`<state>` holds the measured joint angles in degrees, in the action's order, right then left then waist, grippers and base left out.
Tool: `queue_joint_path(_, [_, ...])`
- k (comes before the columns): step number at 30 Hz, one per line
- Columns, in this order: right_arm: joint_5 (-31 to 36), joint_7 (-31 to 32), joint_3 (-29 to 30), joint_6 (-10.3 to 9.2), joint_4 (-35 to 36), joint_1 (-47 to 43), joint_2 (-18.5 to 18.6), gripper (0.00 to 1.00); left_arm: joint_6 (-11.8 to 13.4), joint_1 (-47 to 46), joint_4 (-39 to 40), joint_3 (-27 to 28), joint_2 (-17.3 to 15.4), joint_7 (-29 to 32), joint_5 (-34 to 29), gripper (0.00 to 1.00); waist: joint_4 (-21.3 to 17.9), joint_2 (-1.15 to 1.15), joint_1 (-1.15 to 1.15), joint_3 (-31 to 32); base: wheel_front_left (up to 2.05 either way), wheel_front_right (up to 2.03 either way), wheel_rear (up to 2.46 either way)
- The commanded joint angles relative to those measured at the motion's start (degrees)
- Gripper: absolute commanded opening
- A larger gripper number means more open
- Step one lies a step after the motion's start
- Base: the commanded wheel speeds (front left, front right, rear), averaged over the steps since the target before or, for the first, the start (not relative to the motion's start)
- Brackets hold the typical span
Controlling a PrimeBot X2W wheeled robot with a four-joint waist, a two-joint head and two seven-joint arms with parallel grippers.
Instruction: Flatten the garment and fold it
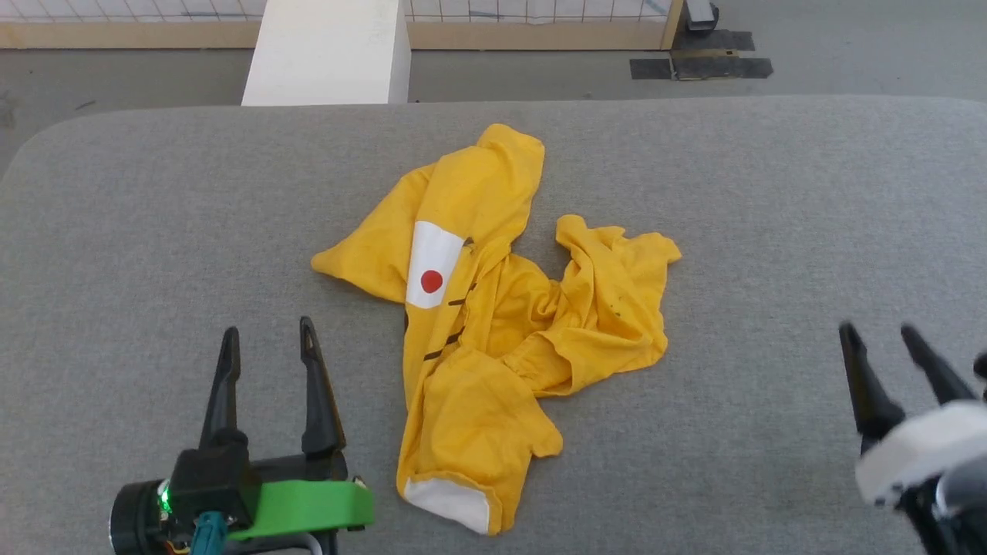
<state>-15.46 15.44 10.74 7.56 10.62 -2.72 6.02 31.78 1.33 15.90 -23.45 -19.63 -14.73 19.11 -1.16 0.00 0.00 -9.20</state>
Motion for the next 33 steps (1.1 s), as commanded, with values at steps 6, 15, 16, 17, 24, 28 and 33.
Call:
queue_joint_path(6, [-4.8,10.7,-6.1,-0.08,-1.3,13.2,7.2,1.0,-2.6,0.9,0.1,0.6,2.7,-0.3,-1.9,1.0,3.1,0.0,0.0,-2.5,0.0,0.0,0.0])
queue_joint_path(15, [-9.3,24.3,-17.8,-0.08,-12.4,30.2,16.0,1.0,-6.0,-0.3,-1.5,0.5,6.7,-0.3,-3.8,1.0,9.4,0.0,0.0,-7.1,0.0,0.0,0.0])
queue_joint_path(16, [-9.6,25.5,-18.6,-0.08,-14.0,31.2,16.4,1.0,-6.3,-0.4,-1.7,0.4,7.2,-0.3,-3.9,1.0,10.1,0.0,0.0,-7.4,0.0,0.0,0.0])
queue_joint_path(17, [-9.9,26.8,-19.7,-0.08,-15.9,32.2,16.9,1.0,-6.8,-0.5,-1.9,0.3,7.7,-0.3,-4.1,1.0,10.9,0.0,0.0,-7.7,0.0,0.0,0.0])
queue_joint_path(24, [-8.3,28.6,-24.7,-0.08,-26.9,36.5,20.4,1.0,-9.9,-0.8,-3.7,0.2,10.6,-0.3,-4.6,1.0,16.2,0.0,0.0,-9.2,0.0,0.0,0.0])
queue_joint_path(28, [-7.6,28.4,-27.4,-0.08,-31.8,37.0,21.4,1.0,-11.5,-0.7,-4.4,0.7,11.7,-0.3,-4.8,1.0,17.9,0.0,0.0,-9.5,0.0,0.0,0.0])
queue_joint_path(33, [-10.0,29.8,-29.0,-0.08,-34.7,37.4,21.6,0.0,-12.7,-0.3,-4.9,2.1,12.5,-0.3,-5.2,1.0,17.5,0.0,0.0,-9.4,0.0,0.0,0.0])
